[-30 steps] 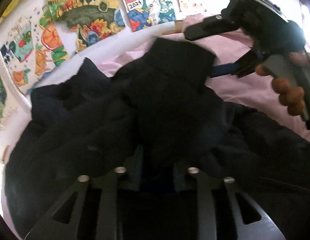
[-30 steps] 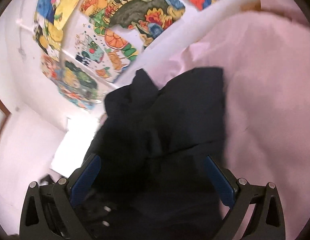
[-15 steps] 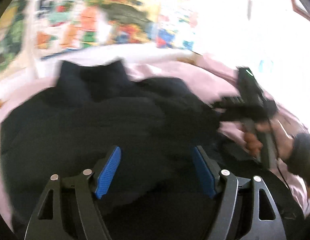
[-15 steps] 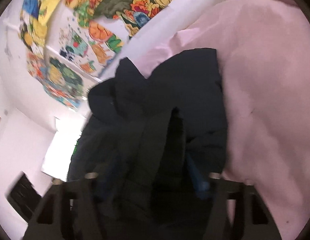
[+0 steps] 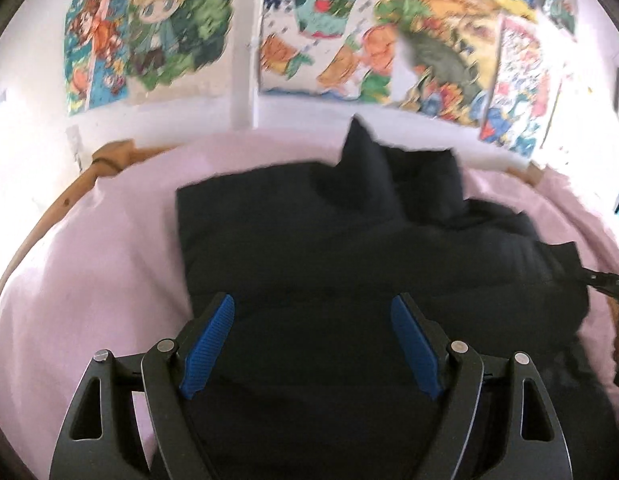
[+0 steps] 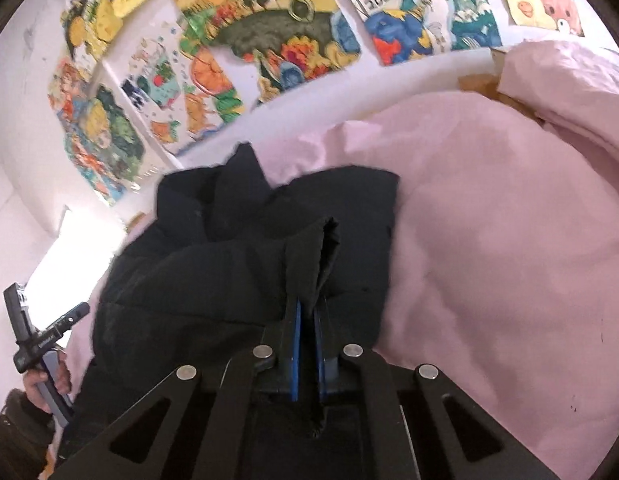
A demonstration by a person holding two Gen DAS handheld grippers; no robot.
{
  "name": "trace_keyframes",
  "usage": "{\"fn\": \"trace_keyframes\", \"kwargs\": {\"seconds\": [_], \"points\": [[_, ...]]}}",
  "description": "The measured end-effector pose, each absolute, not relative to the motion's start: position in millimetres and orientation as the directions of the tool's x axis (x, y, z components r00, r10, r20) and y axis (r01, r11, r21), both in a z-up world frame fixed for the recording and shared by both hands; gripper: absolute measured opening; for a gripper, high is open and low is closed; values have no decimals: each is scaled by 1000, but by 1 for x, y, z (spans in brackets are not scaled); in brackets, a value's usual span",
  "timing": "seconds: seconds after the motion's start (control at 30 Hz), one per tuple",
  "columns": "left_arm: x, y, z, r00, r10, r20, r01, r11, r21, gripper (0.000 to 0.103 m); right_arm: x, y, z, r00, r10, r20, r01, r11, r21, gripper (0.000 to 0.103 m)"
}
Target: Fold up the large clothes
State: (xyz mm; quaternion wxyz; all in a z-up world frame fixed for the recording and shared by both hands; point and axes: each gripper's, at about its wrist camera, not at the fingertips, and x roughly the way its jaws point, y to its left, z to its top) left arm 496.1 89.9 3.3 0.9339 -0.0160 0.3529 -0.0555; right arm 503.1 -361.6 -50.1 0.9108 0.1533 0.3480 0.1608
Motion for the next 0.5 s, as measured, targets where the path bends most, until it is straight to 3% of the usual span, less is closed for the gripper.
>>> {"fn": "trace_keyframes", "kwargs": {"seconds": [0.2, 0.33, 0.5], "points": [[502, 104, -29, 703, -102, -704, 98, 994, -45, 77, 504, -355, -69, 695, 309, -649, -163, 947, 276, 6], [508, 113, -36, 700, -121, -704, 108, 992, -64, 93, 503, -348, -80, 691, 257, -676, -153, 966, 210, 7], [518, 123, -54, 660, -166, -733, 96, 986, -137, 99, 501, -335, -88, 688, 184, -702, -156, 982, 105, 7]]}}
